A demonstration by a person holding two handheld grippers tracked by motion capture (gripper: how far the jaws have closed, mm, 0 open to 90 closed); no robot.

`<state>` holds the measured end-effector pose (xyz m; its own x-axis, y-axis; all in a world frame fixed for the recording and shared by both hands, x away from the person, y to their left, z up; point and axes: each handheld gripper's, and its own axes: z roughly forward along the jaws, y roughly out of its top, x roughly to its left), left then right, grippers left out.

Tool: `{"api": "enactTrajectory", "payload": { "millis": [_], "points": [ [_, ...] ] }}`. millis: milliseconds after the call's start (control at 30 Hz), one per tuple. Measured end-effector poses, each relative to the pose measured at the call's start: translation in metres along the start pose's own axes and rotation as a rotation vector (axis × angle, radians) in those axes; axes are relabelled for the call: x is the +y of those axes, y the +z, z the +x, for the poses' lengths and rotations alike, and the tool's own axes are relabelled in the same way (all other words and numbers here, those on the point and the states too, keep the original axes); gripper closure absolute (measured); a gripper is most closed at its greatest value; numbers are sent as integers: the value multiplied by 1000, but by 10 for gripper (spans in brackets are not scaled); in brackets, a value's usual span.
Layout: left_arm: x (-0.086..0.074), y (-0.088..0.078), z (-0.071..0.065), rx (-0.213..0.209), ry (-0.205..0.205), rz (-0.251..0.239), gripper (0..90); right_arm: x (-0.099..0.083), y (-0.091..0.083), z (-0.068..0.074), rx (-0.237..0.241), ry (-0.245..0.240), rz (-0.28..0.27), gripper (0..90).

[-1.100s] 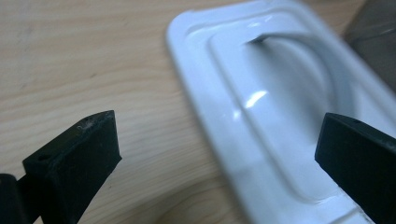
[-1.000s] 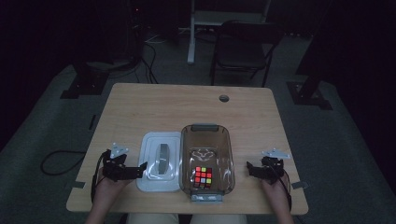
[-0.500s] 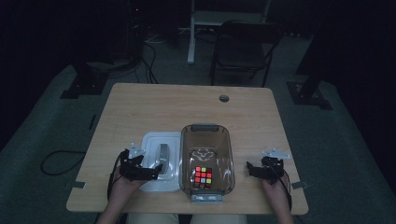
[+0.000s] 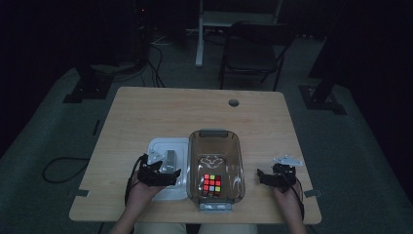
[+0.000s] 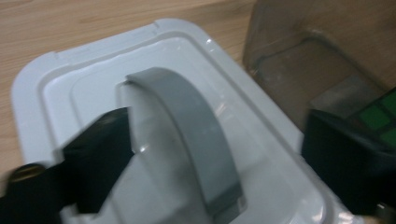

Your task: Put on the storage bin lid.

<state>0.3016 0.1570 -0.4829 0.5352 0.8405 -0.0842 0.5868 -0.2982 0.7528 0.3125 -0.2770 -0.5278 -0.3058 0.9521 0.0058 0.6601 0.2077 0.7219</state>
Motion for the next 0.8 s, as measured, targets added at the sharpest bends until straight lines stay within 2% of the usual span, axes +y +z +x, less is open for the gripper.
{"api": "enactTrajectory", "payload": {
  "millis": [100,267,333,367,400,467,533,600,633,700,800],
  "points": [
    [0,6,-1,18,-1,12,158,0,0,0,0,0,0,118],
    [-1,15,4,24,-21,29,239,0,0,0,0,0,-1,118],
    [-4,17,7,3,-33,29,349,0,0,0,0,1,-1,118],
    [-4,18,8,2,-35,33,374,0,0,0,0,1,-1,118],
    [-4,19,8,3,-34,39,376,0,0,0,0,1,-1,118],
    [-6,21,8,6,-35,45,439,0,0,0,0,1,-1,118],
    [-7,23,9,21,-20,60,467,0,0,0,0,1,-1,118],
    [-8,24,11,9,-32,67,487,0,0,0,0,1,-1,118],
    [-9,23,12,5,-32,66,494,0,0,0,0,1,0,118],
    [-9,22,11,15,-25,57,568,0,0,0,0,1,1,118],
    [-10,19,14,28,-44,38,628,0,0,0,0,1,1,118]
  ]
}}
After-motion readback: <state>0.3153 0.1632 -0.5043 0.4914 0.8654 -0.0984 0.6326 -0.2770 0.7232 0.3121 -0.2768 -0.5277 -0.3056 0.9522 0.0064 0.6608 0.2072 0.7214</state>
